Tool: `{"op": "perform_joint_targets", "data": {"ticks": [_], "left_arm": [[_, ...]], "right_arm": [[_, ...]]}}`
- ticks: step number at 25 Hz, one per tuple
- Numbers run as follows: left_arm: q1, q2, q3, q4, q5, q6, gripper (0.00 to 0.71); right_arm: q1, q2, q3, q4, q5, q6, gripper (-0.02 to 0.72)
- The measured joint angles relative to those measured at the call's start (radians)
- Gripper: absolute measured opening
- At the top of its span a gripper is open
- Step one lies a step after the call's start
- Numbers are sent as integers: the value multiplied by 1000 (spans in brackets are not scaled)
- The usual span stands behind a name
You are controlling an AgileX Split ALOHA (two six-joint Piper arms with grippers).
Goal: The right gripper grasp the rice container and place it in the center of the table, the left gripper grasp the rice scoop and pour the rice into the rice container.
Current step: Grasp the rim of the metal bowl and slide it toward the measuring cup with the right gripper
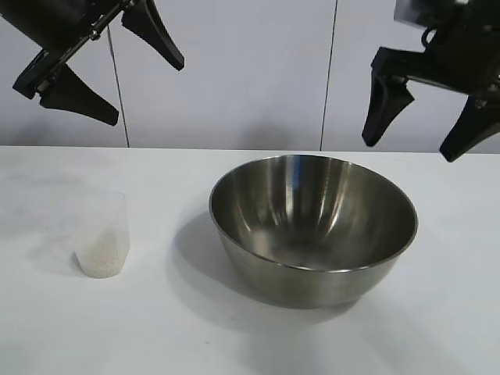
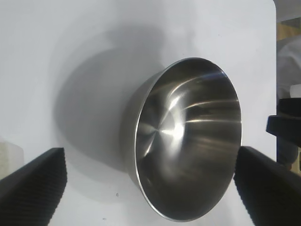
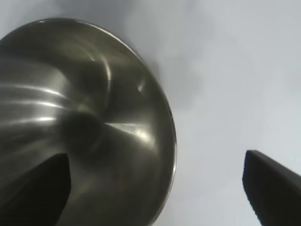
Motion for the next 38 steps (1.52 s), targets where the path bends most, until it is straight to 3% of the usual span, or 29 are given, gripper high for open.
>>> {"op": "perform_joint_targets", "data": {"ticks": [8, 18, 29, 32, 38], "left_arm": [[0, 0, 0, 0, 0, 0, 694], [0, 0, 0, -1, -18, 0, 694], [0, 0, 0, -1, -20, 0, 694], [0, 0, 0, -1, -20, 0, 694], [0, 0, 0, -1, -20, 0, 694]], "right_arm": [[0, 106, 0, 17, -47, -5, 683], [6, 158, 2, 44, -99, -63, 655], [62, 219, 2, 50, -139, -63, 638], [61, 235, 2, 50, -135, -61, 571], [61, 236, 2, 47, -128, -61, 288]]}}
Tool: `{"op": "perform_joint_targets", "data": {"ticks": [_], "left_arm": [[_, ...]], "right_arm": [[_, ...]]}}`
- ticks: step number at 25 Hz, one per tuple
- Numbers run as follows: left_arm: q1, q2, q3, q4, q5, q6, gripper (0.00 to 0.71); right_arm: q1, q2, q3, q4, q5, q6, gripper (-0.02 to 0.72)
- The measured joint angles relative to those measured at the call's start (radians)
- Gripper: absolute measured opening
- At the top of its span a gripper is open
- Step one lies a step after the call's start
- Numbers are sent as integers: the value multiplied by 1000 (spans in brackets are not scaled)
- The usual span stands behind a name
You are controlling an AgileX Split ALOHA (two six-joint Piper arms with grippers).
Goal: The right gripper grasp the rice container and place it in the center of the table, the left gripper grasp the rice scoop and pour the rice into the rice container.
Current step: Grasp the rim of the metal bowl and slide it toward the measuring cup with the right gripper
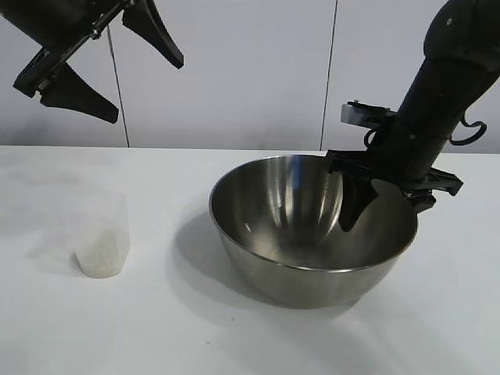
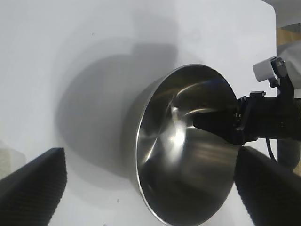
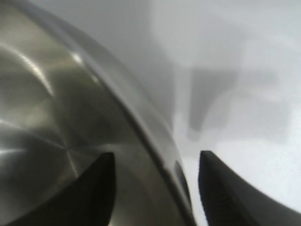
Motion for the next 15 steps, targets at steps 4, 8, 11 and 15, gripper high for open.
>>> {"op": "perform_joint_targets", "data": {"ticks": [4, 8, 11, 15], "left_arm": [[0, 0, 0, 0, 0, 15, 694], [0, 0, 0, 0, 0, 18, 694], [0, 0, 0, 0, 0, 18, 694], [0, 0, 0, 0, 0, 21, 694]], "right_arm": [[0, 0, 0, -4, 15, 0, 169], [0, 0, 0, -5, 16, 0, 53], [0, 0, 0, -4, 24, 0, 18], [0, 0, 0, 26, 42, -11, 11]]}}
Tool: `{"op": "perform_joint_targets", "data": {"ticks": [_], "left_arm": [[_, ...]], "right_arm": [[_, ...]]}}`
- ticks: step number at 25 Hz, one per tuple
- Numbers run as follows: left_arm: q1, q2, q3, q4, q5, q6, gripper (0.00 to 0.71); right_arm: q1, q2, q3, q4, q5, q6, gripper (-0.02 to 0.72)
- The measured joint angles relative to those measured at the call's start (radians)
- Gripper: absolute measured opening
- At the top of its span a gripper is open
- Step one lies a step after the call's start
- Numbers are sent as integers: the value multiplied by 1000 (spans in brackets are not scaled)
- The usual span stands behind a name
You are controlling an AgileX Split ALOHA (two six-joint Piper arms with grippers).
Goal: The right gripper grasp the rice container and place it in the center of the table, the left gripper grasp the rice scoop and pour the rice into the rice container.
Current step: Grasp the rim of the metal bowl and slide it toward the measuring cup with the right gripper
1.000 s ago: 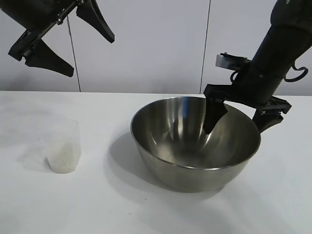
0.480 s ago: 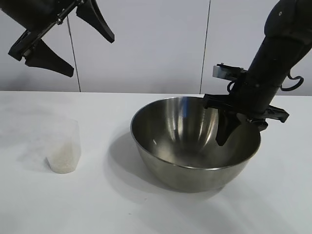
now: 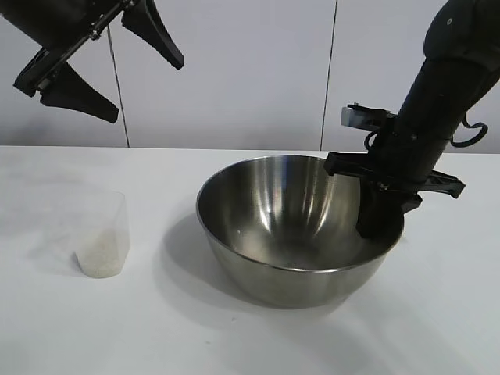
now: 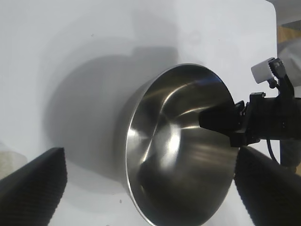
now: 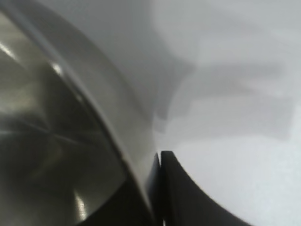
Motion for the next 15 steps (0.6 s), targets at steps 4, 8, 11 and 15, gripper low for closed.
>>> {"op": "perform_joint_targets", "data": {"ticks": [4, 8, 11, 15], "left_arm": [[0, 0, 0, 0, 0, 11, 694], [0, 0, 0, 0, -1, 16, 694], [0, 0, 0, 0, -2, 23, 694], [0, 0, 0, 0, -2, 24, 694]], "right_arm": [[-4, -1, 0, 56, 5, -36, 11], [-8, -19, 2, 68, 13, -46, 11], [-7, -52, 4, 68, 28, -46, 11], [23, -73, -7, 68, 34, -46, 11]]}}
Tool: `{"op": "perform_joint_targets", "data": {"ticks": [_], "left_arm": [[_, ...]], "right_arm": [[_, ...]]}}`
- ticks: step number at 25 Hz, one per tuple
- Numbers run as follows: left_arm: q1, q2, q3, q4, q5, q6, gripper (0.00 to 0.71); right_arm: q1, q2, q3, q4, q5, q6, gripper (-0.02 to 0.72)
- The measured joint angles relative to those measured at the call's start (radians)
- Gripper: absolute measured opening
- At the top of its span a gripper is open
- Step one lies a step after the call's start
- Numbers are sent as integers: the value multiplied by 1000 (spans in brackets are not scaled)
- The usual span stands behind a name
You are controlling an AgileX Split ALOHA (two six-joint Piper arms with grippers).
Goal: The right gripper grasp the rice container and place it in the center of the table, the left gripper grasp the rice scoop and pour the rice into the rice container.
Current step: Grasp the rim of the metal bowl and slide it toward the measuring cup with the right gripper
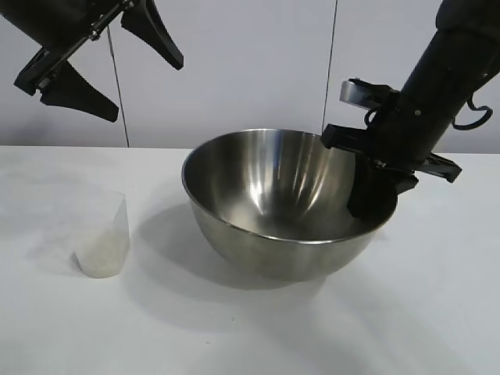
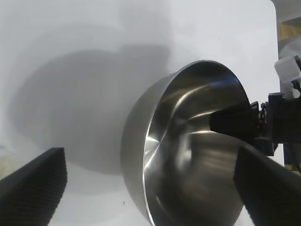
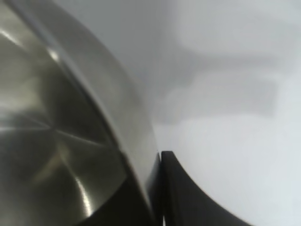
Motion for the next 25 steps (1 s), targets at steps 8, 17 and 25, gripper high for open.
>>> {"op": "perform_joint_targets", "data": {"ticks": [8, 17, 25], "left_arm": [[0, 0, 0, 0, 2, 0, 694], [0, 0, 0, 0, 15, 0, 694], [0, 0, 0, 0, 28, 9, 694]], "right_arm": [[95, 0, -2, -49, -17, 34, 11], [140, 34, -2, -83, -47, 82, 11], [154, 54, -2, -114, -60, 117, 11]]}}
